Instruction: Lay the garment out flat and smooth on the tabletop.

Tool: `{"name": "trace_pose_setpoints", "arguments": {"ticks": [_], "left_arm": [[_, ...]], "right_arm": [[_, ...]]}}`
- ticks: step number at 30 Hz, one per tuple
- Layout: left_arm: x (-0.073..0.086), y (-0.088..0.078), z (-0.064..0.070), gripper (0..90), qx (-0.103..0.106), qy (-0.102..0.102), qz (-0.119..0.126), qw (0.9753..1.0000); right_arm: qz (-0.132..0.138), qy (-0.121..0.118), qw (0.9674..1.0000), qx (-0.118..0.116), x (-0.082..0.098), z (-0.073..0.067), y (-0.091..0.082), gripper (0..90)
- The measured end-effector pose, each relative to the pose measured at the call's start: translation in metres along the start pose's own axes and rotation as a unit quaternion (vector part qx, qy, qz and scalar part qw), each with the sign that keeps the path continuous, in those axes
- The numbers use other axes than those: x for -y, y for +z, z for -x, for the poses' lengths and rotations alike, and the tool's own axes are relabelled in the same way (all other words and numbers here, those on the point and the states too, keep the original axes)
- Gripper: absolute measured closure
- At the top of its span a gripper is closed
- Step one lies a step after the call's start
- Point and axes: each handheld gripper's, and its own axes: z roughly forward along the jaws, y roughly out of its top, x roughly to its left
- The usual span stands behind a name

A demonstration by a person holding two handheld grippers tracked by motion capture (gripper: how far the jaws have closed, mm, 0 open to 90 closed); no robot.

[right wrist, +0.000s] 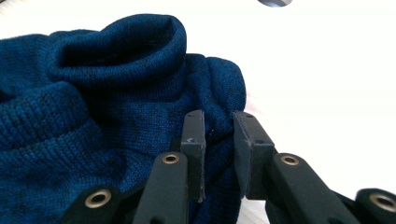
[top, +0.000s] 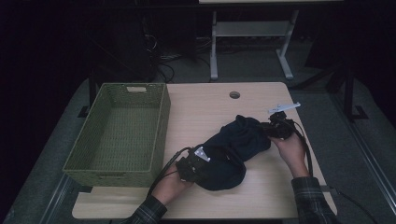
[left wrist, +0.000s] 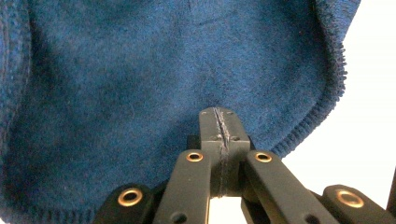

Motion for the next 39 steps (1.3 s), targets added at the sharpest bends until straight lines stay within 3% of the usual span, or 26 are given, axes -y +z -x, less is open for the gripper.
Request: {"name": "trace_pose_setpoints", "arguments": {"ticks": [4,13,14,22,26,33,37,39], "left_arm": [[0.0,0.0,0.0,89.9,-0.003,0.005,-0.004,1.0],[0.0,0.0,0.0,89.9,-0.003,0.004,-0.005,1.0],[-0.001,0.0,0.0,89.9,-0.003,0.005,-0.005,1.0],[-0.001,0.0,0.001,90.0,-0.005,0.006,-0.006,0.9999],[-0.001,0.0,0.001,90.0,-0.004,0.003,-0.004,1.0],[-0.001,0.0,0.002,90.0,-0.007,0.005,-0.004,1.0],[-0.001,0.0,0.002,90.0,-0.007,0.006,-0.004,1.0],[-0.001,0.0,0.0,90.0,-0.002,0.008,-0.003,1.0]], "right_arm": [[0.003,-0.009,0.9999,0.011,-0.009,0.003,-0.006,74.8],[0.0,-0.018,0.9991,0.039,-0.034,0.026,-0.009,75.0],[-0.005,-0.009,0.999,0.043,-0.037,0.035,-0.005,75.0],[-0.034,0.015,0.9979,0.053,-0.034,0.065,0.024,75.1],[-0.046,0.033,0.9972,0.05,-0.027,0.073,0.039,75.1],[-0.067,0.046,0.9956,0.047,-0.013,0.075,0.059,74.6],[-0.06,0.054,0.9962,0.032,-0.011,0.075,0.058,66.3],[-0.04,0.055,0.9973,0.027,-0.014,0.075,0.047,54.9]]}}
